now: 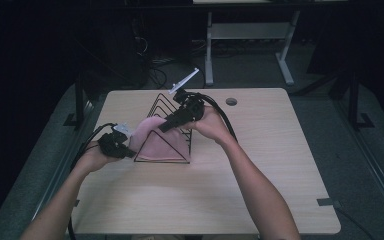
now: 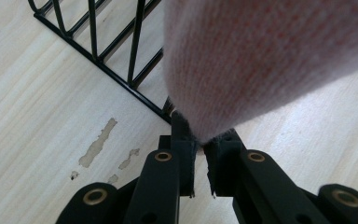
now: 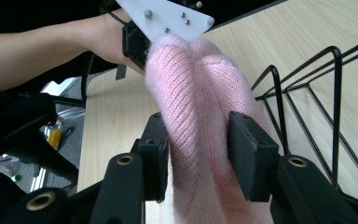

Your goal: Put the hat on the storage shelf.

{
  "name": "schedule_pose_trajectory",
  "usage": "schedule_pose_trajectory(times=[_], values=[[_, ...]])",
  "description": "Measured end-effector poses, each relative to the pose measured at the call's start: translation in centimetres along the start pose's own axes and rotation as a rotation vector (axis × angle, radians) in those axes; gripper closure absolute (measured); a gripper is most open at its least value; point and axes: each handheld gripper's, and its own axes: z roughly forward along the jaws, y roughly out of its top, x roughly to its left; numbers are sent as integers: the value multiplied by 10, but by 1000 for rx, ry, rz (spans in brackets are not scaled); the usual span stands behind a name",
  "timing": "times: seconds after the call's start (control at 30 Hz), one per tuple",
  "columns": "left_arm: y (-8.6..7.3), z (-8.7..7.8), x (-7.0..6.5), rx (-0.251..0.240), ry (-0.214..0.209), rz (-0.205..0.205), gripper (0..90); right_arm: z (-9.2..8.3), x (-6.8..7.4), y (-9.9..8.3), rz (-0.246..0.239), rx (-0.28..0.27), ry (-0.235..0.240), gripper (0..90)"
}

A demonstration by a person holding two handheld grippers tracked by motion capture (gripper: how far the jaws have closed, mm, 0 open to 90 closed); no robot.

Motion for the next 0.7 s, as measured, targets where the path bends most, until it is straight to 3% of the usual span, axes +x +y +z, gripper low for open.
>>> schedule_pose_trajectory(times=[0.17, 0.3, 0.5, 0.7], values=[[0, 1, 1, 10, 2, 5, 828, -4, 0, 0, -17, -19, -7, 594], [-1, 4, 3, 25, -5, 4, 827, -8, 2, 0, -12, -40, 0, 678], [-2, 8, 6, 49, -6, 2, 828, -1, 3, 1, -49, -32, -3, 801], [-9, 11, 7, 10, -19, -41, 828, 3, 2, 0, -42, -19, 11, 817]])
